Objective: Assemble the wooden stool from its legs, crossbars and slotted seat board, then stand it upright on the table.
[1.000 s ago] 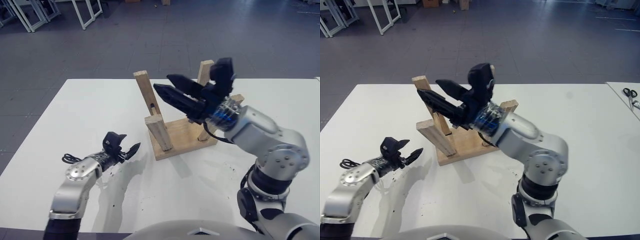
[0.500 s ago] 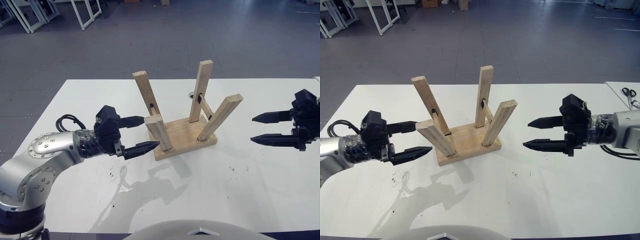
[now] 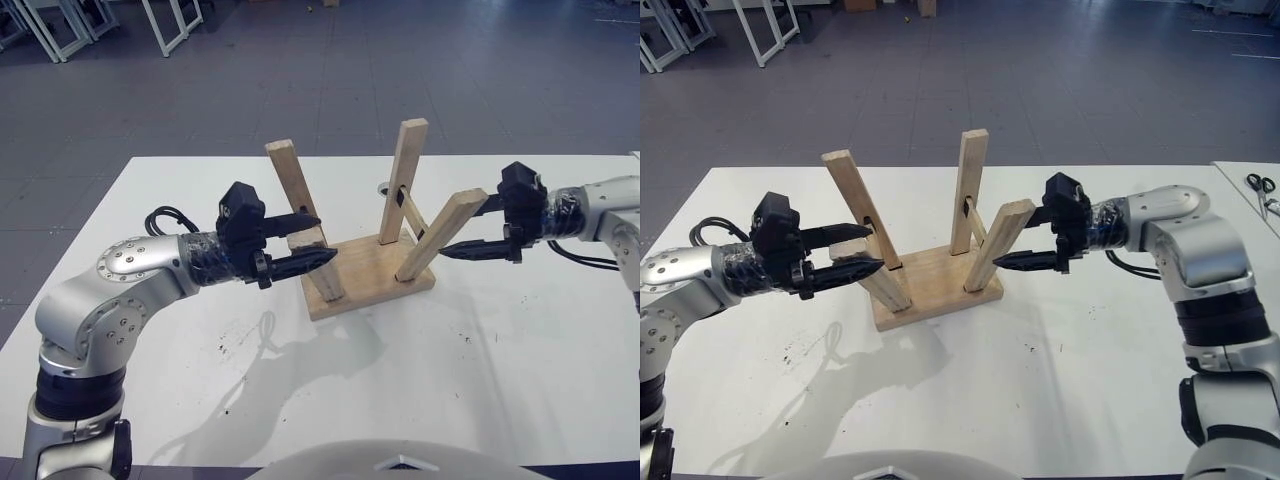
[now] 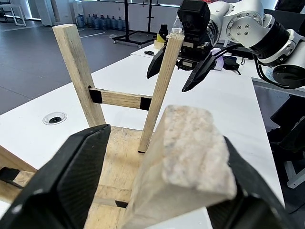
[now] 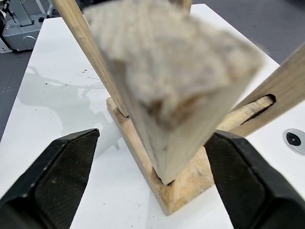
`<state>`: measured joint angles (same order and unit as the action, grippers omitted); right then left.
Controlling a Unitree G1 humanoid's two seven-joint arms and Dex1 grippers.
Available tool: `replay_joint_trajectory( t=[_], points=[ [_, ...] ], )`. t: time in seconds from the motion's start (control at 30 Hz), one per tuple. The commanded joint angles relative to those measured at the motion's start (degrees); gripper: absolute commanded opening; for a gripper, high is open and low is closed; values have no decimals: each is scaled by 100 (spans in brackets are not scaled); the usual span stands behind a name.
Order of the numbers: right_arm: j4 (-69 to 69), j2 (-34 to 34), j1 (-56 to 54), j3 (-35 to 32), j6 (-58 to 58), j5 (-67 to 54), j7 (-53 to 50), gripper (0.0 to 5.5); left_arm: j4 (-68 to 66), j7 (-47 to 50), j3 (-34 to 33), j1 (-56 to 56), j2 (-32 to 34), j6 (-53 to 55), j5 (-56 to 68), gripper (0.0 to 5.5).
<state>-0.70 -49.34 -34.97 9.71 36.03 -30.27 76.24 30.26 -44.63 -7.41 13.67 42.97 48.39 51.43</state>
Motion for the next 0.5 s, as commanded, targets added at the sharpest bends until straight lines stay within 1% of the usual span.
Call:
replay_joint_trajectory(
  t=[0.03,0.17,0.2,0.3,0.33,0.43,0.5],
  points=[
    [345,53,-64,-6,517,-270,127,312,-145,-239,1,14,136,-90,-68,235],
    [826,49,33,-177,1380,-831,74,241,-287,-618,-95,-71,324,-87,8,174],
    [1057,28,111,-222,1598,-995,16,222,-315,-759,-134,-136,412,-57,59,164],
    [1645,42,378,-471,2315,-1615,-203,176,-248,-1221,-359,-487,681,217,500,160],
    [1945,7,548,-618,2688,-2003,-281,172,-169,-1451,-488,-714,854,423,800,158],
    [2765,-98,996,-1257,3862,-3859,-785,170,-130,-2101,-1026,-1336,1559,1447,2256,153],
    [2684,-187,1026,-1417,4252,-4933,-1282,170,-441,-2092,-1202,-1372,1830,1925,3233,153]
  ],
)
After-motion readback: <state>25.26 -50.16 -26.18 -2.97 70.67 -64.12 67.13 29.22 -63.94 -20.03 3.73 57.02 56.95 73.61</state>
